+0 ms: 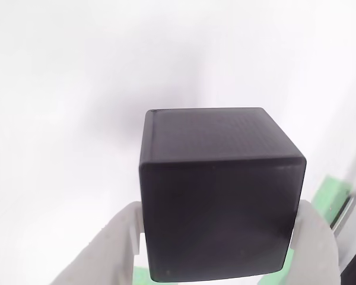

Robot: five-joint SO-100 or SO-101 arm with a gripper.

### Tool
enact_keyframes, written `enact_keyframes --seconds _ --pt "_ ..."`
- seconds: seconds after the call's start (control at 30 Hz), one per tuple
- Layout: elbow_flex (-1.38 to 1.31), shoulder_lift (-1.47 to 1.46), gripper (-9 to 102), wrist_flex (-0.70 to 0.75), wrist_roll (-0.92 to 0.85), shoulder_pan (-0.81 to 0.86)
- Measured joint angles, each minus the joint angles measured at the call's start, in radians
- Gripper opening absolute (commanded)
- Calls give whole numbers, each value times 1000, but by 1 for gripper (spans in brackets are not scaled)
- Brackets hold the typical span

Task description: Stack 3 Blocks on the chosen place.

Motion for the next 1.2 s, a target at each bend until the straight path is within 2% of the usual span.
enact_keyframes --seconds 0.2,0.43,0.77,1.2 --pt "-18 -21 22 8 0 256" --pt "-32 -78 22 11 -28 405" --pt "-64 -173 22 21 -80 517" --pt "-124 -299 22 15 -118 554"
